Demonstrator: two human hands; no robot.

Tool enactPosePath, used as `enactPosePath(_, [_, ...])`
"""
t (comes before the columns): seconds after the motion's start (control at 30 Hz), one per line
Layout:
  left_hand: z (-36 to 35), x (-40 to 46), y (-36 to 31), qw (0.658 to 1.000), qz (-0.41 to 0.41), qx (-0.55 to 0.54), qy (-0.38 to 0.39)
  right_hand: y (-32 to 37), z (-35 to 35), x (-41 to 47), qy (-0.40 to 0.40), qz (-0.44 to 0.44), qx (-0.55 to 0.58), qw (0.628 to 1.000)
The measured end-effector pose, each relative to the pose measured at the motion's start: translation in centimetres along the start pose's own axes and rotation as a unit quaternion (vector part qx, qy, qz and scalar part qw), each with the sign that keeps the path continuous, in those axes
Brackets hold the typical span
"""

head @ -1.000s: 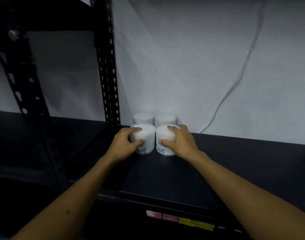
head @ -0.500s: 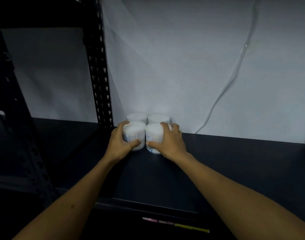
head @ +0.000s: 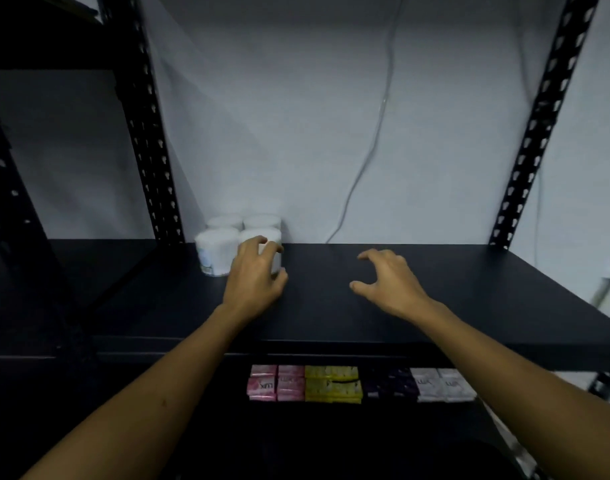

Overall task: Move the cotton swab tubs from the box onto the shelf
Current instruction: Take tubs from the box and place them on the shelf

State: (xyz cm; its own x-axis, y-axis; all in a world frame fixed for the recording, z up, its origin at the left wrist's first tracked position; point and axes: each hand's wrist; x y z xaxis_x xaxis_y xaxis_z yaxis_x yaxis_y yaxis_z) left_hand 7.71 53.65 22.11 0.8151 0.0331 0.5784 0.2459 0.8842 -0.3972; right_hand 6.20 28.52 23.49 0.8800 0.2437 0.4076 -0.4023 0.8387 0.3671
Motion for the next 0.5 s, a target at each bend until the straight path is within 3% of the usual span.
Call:
enactPosePath(0.27, [-7.8, -3.9, -14.3, 0.98, -0.131, -0.029, 0.144, -8.9, 7.6, -13.7, 0.034, -0.022, -0.108, 0.993])
enactPosePath(0.37, [-11.2, -6.4, -20.2, 0.961, -0.191, -0.05, 0.196, -12.4, 10.2, -19.4, 0.034, -0.075, -0.134, 0.988])
enactPosePath(0.5, [-15.2, -9.6, -26.9, 0.937, -0.284, -0.033, 0.2, -16.9, 12.4, -27.2, 0.029, -0.165, -0.142, 0.976])
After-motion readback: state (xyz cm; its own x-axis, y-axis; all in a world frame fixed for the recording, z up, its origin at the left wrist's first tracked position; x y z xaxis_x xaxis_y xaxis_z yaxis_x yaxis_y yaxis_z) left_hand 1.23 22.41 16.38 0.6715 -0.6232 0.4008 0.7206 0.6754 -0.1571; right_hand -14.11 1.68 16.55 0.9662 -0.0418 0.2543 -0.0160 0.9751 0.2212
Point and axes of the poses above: each hand's wrist, its own x-axis towards the middle knuckle, its own z-axis out of the back of the hand, y = z × x, and after that the axes turned 9 degrees about z, right-handed
